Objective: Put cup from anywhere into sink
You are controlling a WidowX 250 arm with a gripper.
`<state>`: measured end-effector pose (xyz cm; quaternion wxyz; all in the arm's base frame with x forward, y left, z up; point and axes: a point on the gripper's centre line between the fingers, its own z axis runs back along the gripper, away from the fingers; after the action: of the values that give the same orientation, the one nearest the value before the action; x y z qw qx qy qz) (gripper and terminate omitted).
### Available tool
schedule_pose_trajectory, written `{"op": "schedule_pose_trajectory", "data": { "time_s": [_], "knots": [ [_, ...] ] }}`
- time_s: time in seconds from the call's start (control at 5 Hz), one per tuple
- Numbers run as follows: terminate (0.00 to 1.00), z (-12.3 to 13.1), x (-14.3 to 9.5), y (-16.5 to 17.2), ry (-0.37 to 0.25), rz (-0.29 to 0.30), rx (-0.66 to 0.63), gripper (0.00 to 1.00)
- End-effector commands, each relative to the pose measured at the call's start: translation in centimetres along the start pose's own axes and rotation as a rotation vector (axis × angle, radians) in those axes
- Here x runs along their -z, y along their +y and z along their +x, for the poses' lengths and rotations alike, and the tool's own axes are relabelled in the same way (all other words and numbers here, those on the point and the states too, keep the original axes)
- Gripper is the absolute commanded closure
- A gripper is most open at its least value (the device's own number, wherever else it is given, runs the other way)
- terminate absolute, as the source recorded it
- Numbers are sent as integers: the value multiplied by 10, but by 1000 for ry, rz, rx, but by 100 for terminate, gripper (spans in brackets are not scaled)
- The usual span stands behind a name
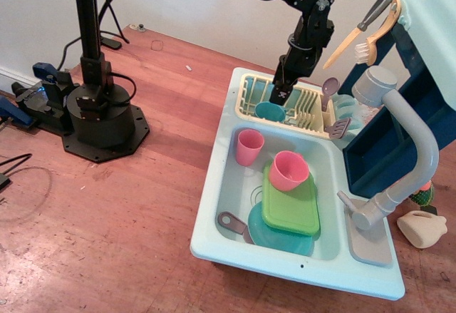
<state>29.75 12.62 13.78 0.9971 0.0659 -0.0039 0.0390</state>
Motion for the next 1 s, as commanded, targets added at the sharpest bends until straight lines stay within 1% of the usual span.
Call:
{"op": "schedule_pose_trajectory", "data": {
  "time_s": [0.0,0.4,0.6,0.8],
  "knots": [
    [0,0,0,0,0,0,0,0],
    [0,5,35,-7,20,-24,29,0],
    [0,7,42,-10,28,-27,33,0],
    [0,8,36,-8,18,-1,15,100]
  ]
}}
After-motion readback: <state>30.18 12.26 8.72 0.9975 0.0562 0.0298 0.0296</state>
